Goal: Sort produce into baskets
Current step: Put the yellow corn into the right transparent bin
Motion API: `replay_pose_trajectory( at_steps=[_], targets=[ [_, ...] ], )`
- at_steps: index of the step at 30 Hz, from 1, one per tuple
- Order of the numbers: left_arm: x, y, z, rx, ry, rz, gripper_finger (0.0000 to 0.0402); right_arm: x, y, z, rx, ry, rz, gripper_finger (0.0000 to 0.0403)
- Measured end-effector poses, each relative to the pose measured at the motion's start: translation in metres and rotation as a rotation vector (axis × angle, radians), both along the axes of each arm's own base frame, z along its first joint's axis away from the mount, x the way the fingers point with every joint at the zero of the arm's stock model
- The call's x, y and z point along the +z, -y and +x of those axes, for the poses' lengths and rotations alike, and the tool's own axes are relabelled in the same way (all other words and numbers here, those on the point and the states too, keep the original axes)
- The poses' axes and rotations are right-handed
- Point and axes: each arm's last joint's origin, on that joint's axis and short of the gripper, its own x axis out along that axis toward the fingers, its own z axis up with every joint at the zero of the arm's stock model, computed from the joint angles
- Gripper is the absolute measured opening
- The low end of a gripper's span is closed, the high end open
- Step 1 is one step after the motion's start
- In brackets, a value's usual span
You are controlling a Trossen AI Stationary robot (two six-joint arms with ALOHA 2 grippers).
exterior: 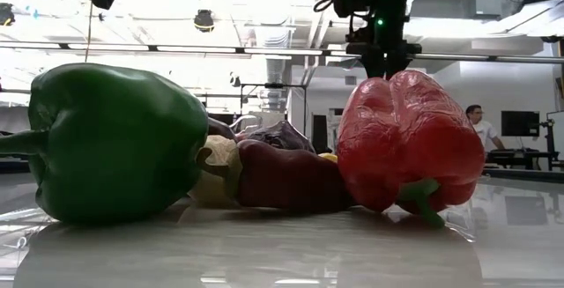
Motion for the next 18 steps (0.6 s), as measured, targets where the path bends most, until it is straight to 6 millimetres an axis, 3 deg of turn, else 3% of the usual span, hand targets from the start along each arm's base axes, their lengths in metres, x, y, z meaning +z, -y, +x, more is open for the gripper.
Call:
replay_pose_trajectory(
  at_steps=[4, 8, 13, 18],
  targets=[
    [0.0, 0.0, 0.001, 0.004, -0.004, 0.0, 0.0154, 0.0, -0.005, 0.003, 0.023, 0.019, 0.029, 0.0279],
    [-0.001, 0.0, 0.002, 0.008, -0.013, 0.011, 0.0154, 0.001, -0.021, 0.02, 0.042, 0.159, 0.073, 0.0281],
    [0.0, 0.0, -0.002, 0.003, -0.001, 0.014, 0.0154, 0.008, -0.06, 0.05, 0.141, 0.36, 0.108, 0.0282],
    [0.001, 0.0, -0.006, 0.003, 0.015, 0.015, 0.0154, 0.004, -0.103, 0.066, 0.196, 0.456, 0.137, 0.0282]
  ],
)
